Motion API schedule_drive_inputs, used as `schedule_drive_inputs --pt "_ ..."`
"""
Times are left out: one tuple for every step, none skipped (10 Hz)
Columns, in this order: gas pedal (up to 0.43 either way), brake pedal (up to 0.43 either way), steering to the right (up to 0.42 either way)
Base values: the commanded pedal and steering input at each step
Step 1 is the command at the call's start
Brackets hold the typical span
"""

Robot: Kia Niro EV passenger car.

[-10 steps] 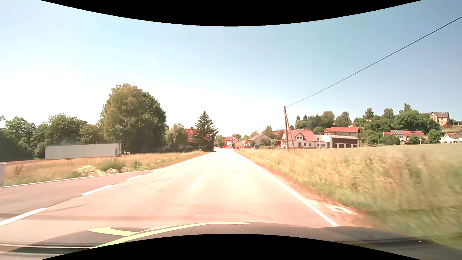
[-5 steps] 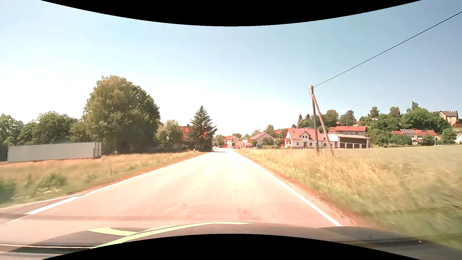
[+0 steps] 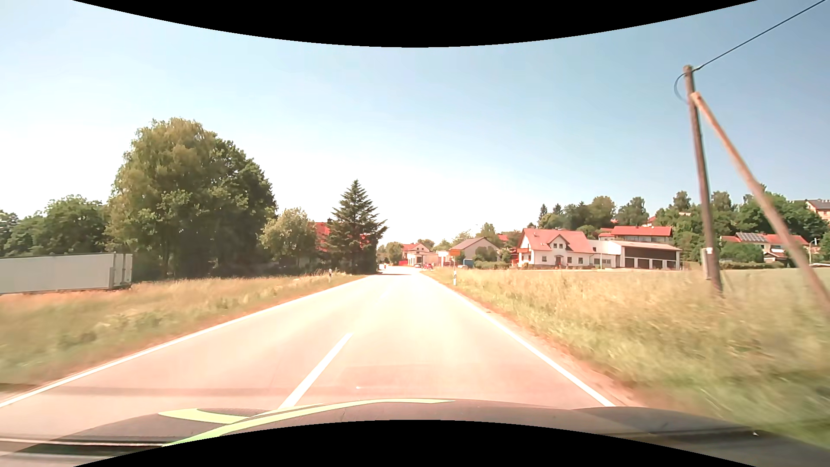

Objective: Follow the waypoints while adhering to traffic rules and regulations

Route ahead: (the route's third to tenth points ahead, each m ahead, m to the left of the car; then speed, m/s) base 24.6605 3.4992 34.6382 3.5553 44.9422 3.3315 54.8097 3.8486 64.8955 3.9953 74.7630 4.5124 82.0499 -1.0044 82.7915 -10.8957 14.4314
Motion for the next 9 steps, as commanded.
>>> schedule_drive_inputs --pt "0.0 0.189 0.005" --pt "0.0 0.189 0.005" --pt "0.0 0.195 0.004" --pt "0.0 0.201 0.003" --pt "0.0 0.195 0.003" --pt "0.0 0.195 0.002" --pt "0.0 0.201 0.002" --pt "0.0 0.195 0.002" --pt "0.0 0.195 0.002"
